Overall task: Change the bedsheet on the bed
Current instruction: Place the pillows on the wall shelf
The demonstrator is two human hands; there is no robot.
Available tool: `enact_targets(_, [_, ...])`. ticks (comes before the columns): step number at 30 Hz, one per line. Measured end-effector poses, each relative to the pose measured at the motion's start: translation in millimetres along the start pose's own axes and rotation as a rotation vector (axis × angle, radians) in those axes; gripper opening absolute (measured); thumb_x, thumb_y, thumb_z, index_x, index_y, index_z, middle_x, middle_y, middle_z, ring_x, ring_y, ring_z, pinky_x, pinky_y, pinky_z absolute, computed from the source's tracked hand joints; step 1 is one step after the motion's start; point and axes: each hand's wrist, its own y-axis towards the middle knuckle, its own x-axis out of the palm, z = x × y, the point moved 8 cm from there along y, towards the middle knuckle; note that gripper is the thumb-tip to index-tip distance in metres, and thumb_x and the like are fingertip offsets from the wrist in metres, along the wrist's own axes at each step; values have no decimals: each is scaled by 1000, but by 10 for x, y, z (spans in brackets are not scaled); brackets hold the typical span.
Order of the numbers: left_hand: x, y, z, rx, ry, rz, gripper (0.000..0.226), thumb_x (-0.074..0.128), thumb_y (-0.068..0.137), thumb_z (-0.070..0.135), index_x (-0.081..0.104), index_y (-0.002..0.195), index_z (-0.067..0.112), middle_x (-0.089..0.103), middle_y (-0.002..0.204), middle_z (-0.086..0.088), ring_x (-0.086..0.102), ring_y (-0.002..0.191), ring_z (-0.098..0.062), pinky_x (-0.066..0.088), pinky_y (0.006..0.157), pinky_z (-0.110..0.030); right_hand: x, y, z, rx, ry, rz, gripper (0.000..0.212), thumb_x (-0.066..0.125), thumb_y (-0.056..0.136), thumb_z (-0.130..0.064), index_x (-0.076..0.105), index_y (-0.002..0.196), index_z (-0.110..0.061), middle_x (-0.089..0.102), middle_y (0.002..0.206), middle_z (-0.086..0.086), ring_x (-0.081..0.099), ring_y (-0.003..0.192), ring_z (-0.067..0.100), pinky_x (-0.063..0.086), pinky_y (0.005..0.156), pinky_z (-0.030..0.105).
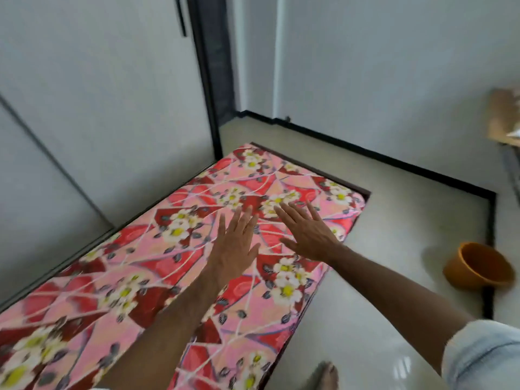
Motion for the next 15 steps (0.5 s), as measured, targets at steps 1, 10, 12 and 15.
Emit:
enact_targets(1, [-51, 301, 201, 43, -6, 1, 74, 39, 102, 53, 16, 162, 15, 7, 170, -11, 7, 157, -32, 14, 122, -62, -50, -69, 358, 49, -14, 5, 81, 45, 97, -57, 12, 160, -19, 23, 164, 5, 22, 151, 26, 11, 122, 57])
enact_targets(10, [-534, 2744, 2046, 243, -11, 104, 71, 46, 94, 50, 41, 153, 10, 33, 162, -13, 31, 150, -34, 31, 115, -63, -716, -744, 3355, 381, -104, 36, 81, 50, 94, -56, 20, 159, -16, 25, 164, 6, 26, 150, 25, 8, 122, 57])
enact_targets(12, [-759, 3250, 2494, 281, -59, 134, 72, 45, 90, 48, 43, 151, 11, 36, 161, -13, 35, 148, -34, 29, 116, -64, -937, -964, 4012, 466, -126, 58, 81, 49, 94, -56, 19, 159, -16, 23, 164, 5, 24, 151, 25, 7, 123, 57])
enact_targets(15, [-1054, 3895, 3140, 378, -72, 198, 75, 56, 89, 45, 40, 153, 10, 31, 163, -13, 31, 150, -34, 24, 117, -65, -1279, -1303, 4831, 578, -145, 99, 82, 48, 95, -58, 20, 159, -16, 21, 165, 5, 23, 151, 25, 10, 122, 57])
